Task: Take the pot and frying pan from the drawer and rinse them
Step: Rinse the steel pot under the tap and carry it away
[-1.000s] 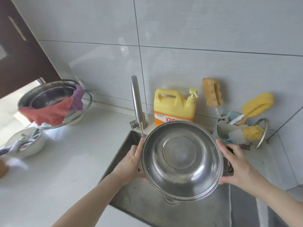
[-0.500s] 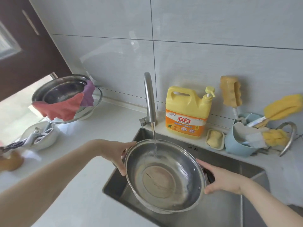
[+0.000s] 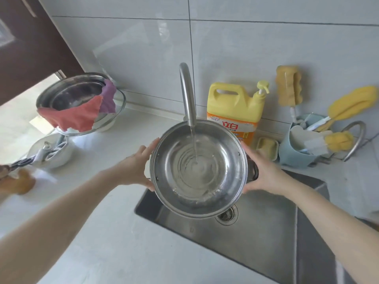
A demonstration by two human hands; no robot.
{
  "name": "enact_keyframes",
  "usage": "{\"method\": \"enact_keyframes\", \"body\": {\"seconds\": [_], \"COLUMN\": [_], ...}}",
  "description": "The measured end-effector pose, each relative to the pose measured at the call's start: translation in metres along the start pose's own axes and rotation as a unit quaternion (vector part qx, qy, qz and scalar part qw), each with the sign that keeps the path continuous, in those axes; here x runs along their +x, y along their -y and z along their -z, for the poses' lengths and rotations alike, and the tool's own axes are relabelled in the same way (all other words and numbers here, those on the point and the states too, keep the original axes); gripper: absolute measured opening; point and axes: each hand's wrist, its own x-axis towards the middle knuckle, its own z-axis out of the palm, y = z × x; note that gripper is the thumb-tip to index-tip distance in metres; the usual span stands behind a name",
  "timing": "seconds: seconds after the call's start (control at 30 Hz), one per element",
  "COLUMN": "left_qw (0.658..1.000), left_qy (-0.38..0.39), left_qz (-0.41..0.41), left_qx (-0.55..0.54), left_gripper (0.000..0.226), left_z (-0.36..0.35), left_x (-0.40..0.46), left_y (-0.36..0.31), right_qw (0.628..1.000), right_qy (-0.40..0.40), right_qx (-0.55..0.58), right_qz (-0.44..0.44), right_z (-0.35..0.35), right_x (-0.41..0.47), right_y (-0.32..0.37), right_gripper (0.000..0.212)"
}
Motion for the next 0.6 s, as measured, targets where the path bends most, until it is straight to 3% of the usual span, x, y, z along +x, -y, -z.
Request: {"method": "enact_keyframes", "body": {"seconds": [0.17,0.27,0.37,0.47,0.6], "left_qw": [0.988,0.970,0.952,0.953,0.980], "left_qy": [0.119,0.215,0.283,0.286,0.199], "left_qz": [-0.015,-0.028,-0.039,-0.019,-0.012], "left_qx": [-0.095,-0.113,-0.112,-0.095,-0.016], "left_gripper": [0.148,0.134,0.112,0.117,0.136], "left_z": [-0.024,-0.025,-0.012,0.005,0.015], "left_x": [0.014,0.022,0.027,0.028,0.020], "left_y": [-0.018,-0.030,-0.034,-0.032,-0.021], "right_qw": [0.988,0.977,0.969,0.974,0.991], "right_qy": [0.108,0.194,0.228,0.206,0.106], "right_qx": [-0.103,-0.059,-0.007,0.044,0.047], "right_qz": [-0.048,-0.069,-0.092,-0.084,-0.073], "right_z": [0.062,0.076,0.066,0.036,-0.011], "right_x": [0.003,-0.004,-0.015,-0.021,-0.019], "right_y": [0.005,-0.008,-0.023,-0.029,-0.033], "right_gripper": [0.137,0.124,0.118,0.111,0.135]}}
